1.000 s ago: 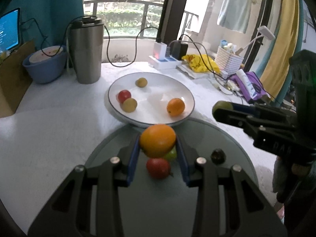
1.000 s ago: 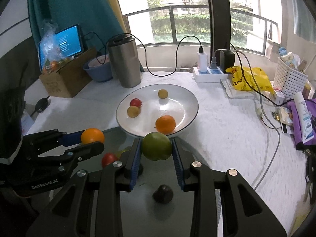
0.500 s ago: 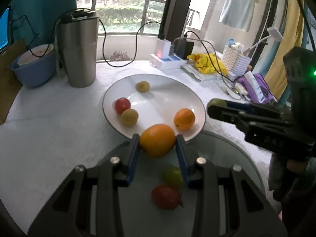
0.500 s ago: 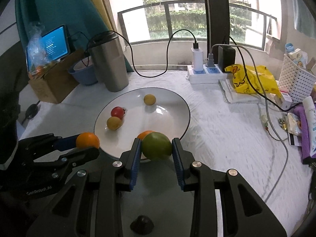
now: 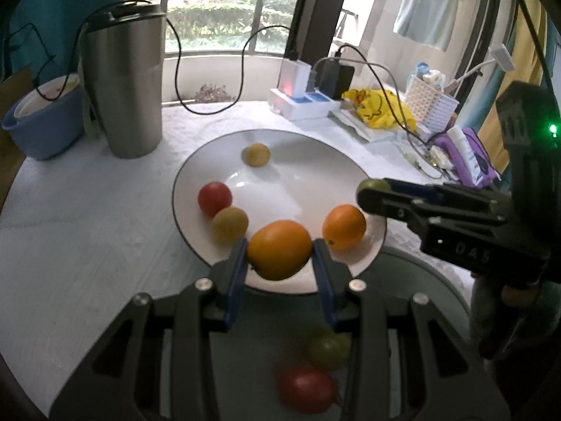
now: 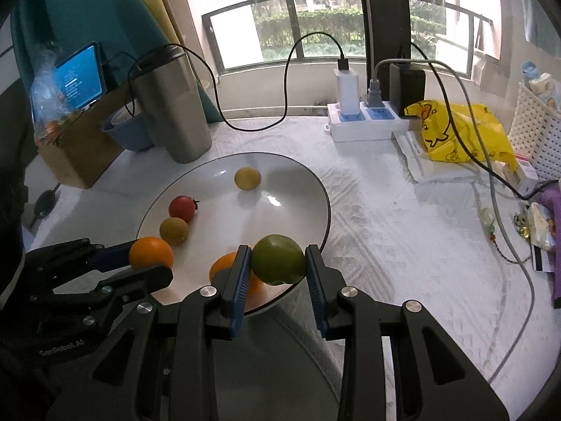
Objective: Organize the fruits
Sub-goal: 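Release the orange into the white bowl with the left tool while the right tool releases the green plum, then move the open left tool to the red tomato while the right tool approaches a dark plum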
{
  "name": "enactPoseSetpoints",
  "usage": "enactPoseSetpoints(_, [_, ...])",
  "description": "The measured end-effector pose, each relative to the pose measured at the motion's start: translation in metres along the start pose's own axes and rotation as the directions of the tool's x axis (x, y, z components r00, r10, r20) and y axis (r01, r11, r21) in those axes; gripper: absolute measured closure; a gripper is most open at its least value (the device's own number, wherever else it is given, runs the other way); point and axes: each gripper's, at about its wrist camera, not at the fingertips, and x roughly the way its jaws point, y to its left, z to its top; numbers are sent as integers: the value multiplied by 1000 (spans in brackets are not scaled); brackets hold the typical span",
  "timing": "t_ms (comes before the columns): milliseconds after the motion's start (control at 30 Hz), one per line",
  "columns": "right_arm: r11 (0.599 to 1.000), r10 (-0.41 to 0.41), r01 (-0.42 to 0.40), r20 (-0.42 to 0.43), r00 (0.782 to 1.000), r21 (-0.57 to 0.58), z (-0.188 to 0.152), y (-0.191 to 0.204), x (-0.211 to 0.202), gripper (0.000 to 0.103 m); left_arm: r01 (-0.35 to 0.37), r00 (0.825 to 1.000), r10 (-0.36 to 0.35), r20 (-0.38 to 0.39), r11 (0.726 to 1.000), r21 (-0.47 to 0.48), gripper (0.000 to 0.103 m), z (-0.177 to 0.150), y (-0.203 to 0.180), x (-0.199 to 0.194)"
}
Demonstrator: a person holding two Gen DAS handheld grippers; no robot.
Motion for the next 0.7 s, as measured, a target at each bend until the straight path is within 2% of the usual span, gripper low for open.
enactPoseSetpoints(333, [1000,-19,19,1,1000,11,4,-2,2,67,10,1000,-10,-3,1000,-10,64,2,1,2])
enactPoseSetpoints(700, [1000,-31,31,28,999,-2,0,11,-21,67,13,999,-12,45,1000,-19,59,-2,0,-24])
